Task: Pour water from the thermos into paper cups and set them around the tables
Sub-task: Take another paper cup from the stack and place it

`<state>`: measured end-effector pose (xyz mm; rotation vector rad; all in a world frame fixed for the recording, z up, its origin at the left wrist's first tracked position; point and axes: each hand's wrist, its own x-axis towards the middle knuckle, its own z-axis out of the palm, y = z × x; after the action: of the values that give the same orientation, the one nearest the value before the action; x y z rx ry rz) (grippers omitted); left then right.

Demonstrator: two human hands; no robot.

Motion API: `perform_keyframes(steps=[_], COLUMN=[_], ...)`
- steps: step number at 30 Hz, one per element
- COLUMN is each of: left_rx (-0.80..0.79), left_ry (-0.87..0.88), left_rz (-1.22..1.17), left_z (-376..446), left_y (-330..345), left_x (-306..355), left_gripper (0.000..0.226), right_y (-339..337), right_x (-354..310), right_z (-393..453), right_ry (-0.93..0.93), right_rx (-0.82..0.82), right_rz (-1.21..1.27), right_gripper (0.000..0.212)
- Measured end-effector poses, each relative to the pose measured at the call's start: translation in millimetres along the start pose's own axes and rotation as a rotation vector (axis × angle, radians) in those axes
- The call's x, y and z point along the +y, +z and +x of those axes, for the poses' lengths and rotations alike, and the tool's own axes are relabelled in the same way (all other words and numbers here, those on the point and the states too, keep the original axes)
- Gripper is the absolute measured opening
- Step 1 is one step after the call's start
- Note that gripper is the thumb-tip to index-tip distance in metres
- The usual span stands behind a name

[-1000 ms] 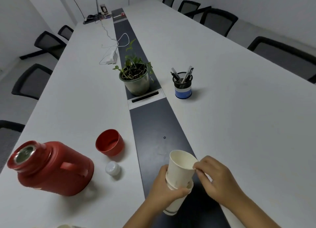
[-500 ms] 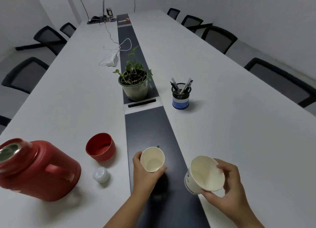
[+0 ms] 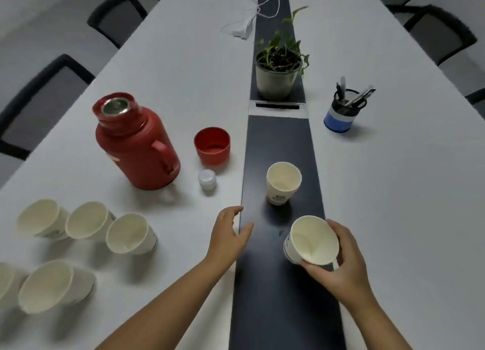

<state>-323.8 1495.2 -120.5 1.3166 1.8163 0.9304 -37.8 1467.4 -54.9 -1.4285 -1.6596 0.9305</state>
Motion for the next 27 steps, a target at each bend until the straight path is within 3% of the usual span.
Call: perform_keyframes(steps=[6,11,15,20,27], left_rx=[0.172,0.364,0.370,0.373,0.337], left_ry=[-0.038,-0.073,-0.222,-0.200,-0.128], left_rz=[0.174,0.393,0.606,0.709,0.593], left_z=[-165,-257,-280,-280,-281], left_y=[-75,-130,-157,-156,-158], left_x=[-127,-185,-213,-210,-210], left_gripper=[0.028,0.054,0.062,0.060,0.050], right_y=[92,189,251,291,291], right_x=[-28,-55,-88,-108,-91], right_z=[-28,-48,-51,-52,-53], right_ry=[-0.005,-0.051,-0.121,-0.148,-0.131], right_rx=[-0.343,-0.560,-0.596,-0.569,-0.553], right_rz=[0.013,0.057,0.063,0.041,-0.054], right_gripper=[0.100,0.106,0.100,0.097,0.106])
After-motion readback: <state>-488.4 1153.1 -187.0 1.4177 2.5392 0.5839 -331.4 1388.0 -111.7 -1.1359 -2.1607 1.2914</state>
